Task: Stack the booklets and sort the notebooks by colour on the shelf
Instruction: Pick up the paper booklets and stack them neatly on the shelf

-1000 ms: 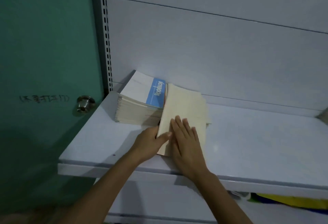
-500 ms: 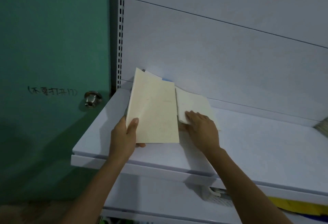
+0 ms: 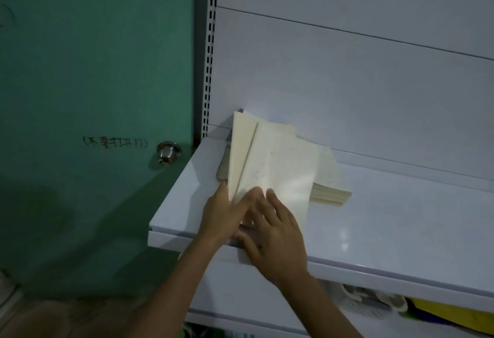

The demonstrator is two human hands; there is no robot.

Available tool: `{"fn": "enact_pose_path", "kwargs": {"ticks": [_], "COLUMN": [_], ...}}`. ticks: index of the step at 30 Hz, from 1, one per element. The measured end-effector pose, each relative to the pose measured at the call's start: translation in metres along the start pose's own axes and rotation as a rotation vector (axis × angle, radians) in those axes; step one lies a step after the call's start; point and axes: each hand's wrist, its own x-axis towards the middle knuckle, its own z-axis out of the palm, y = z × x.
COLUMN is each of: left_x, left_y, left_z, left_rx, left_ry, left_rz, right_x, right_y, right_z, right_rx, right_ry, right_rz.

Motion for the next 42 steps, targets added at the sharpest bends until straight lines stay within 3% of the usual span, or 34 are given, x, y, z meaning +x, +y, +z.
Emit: {"fn": "enact_pose_path", "kwargs": {"ticks": [5,9,12,14,16,18,24,32,35,39,42], "left_x": [-0.001,-0.008,-0.024,-0.045,-0.071,-0.093,-0.15,-0.267,-0.307,-0.344,-0.361], "left_y": [-0.003,0.002,0.004,0.007,0.009,0.015,0.05,0.101,0.124,0.154,0.169], "left_z": [0.003,-0.002,-0.003,0.006,0.022,0.045,0.146,0.29,0.336,0.387,0.415], "left_rx": [-0.041,-0.055,-0.105,-0.192,-0.307,-0.385,-0.468,-0.477,-0.495,-0.491,-0.48], "left_ry": [0.054,0.041,0.065,0.063,0.002,-0.096,-0.357,-0.471,-0.629,-0.877,-0.954], "left_rz": [0.07,0.088,0.122,0.143,0.168,0.189,0.183,0.241,0.255,0.13,0.1], "right_x": [0.001,-0.009,-0.022,-0.035,-0.055,-0.081,-0.179,-0.329,-0.379,-0.438,-0.469], "right_y": [0.008,0.0,0.006,0.015,0.033,0.052,0.104,0.168,0.188,0.212,0.225], "right_z": [0.0,-0.012,-0.04,-0.067,-0.086,-0.106,-0.174,-0.275,-0.313,-0.356,-0.372], "right_rx": [0.168,0.462,0.642,0.924,1.199,1.384,1.284,1.054,1.004,0.944,0.929], "right_ry": [0.1,0.35,0.481,0.367,0.169,0.079,0.356,0.664,0.786,0.914,0.942], "right_rz": [-0.046,0.237,0.582,0.827,0.903,0.922,0.874,0.979,0.976,0.957,0.958]}}
